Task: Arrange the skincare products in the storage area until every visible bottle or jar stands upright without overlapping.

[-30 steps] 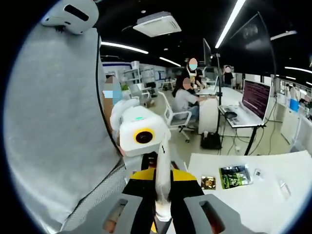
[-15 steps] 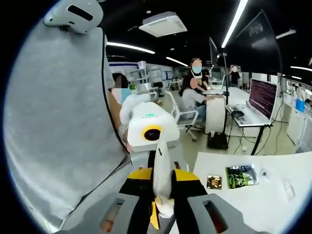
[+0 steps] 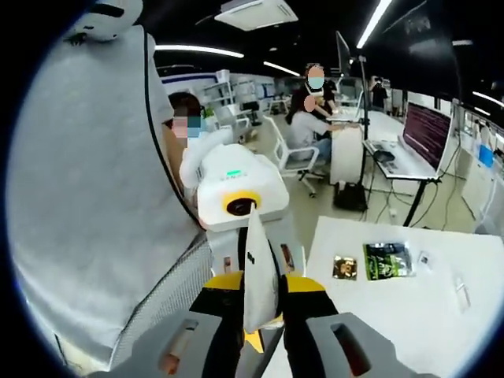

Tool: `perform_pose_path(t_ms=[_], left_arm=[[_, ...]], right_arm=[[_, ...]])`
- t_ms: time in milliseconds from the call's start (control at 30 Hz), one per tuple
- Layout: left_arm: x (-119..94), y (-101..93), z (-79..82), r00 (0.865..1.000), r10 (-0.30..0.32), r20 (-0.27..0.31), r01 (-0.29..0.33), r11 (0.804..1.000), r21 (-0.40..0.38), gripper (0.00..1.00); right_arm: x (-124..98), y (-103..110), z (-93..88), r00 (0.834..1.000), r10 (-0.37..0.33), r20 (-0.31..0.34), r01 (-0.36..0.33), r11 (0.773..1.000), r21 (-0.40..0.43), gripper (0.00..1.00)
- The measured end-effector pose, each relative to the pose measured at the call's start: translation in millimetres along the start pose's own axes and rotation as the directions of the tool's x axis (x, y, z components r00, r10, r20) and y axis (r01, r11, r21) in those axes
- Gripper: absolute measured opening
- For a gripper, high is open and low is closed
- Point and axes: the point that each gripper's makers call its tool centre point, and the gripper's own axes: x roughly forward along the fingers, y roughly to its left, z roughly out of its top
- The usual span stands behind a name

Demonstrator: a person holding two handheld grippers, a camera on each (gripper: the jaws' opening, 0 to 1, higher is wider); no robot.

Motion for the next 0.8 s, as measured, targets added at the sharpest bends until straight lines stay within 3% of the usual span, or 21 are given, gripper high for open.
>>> perform_pose_path(t_ms=[100,200,267,333,400,467,600,667,733,800], left_arm=[[-1.3,4.1,-0.2,1.0,0.017,0.002,-0.017,1.0,-0.008,0.15],[-1.5,6.6,-0.5,1.0,0.028,0.0,-0.028,1.0,-0.007,0.15],[0.3,7.9,-3.3,0.999,0.039,-0.016,-0.039,0.999,-0.001,0.15],[1.7,7.9,-6.2,0.998,0.05,-0.035,-0.049,0.999,0.018,0.15],[4.3,6.5,-9.7,0.997,0.053,-0.058,-0.051,0.998,0.036,0.15],[5.8,5.1,-13.2,0.996,0.051,-0.08,-0.047,0.997,0.055,0.15],[7.0,1.5,-16.1,0.994,0.043,-0.097,-0.036,0.996,0.076,0.15],[6.8,4.7,-21.4,0.991,0.056,-0.124,-0.048,0.996,0.07,0.15],[5.7,4.2,-23.5,0.99,0.052,-0.134,-0.043,0.997,0.069,0.16],[7.5,-4.7,-24.9,0.99,0.011,-0.137,0.001,0.996,0.084,0.16]], right_arm=[[-0.3,-2.1,-7.5,0.996,-0.002,-0.085,-0.001,0.999,-0.038,0.11],[1.2,-3.0,-6.2,0.995,-0.002,-0.104,-0.002,0.999,-0.046,0.11],[-0.8,-2.6,-9.6,0.987,0.001,-0.159,-0.011,0.998,-0.061,0.12],[-3.2,-0.1,-14.6,0.973,0.007,-0.232,-0.024,0.997,-0.073,0.14],[-4.5,4.7,-21.4,0.948,0.016,-0.318,-0.024,0.999,-0.021,0.18],[-3.3,-0.3,-21.2,0.934,-0.032,-0.355,-0.002,0.995,-0.097,0.14],[3.9,0.7,-24.8,0.919,-0.049,-0.392,0.007,0.994,-0.107,0.08],[7.0,-3.2,-28.5,0.913,-0.082,-0.399,0.046,0.994,-0.1,0.08],[6.5,-2.2,-30.3,0.91,-0.098,-0.404,0.091,0.995,-0.037,0.07],[6.5,4.6,-33.8,0.901,-0.098,-0.423,0.068,0.994,-0.087,0.05]])
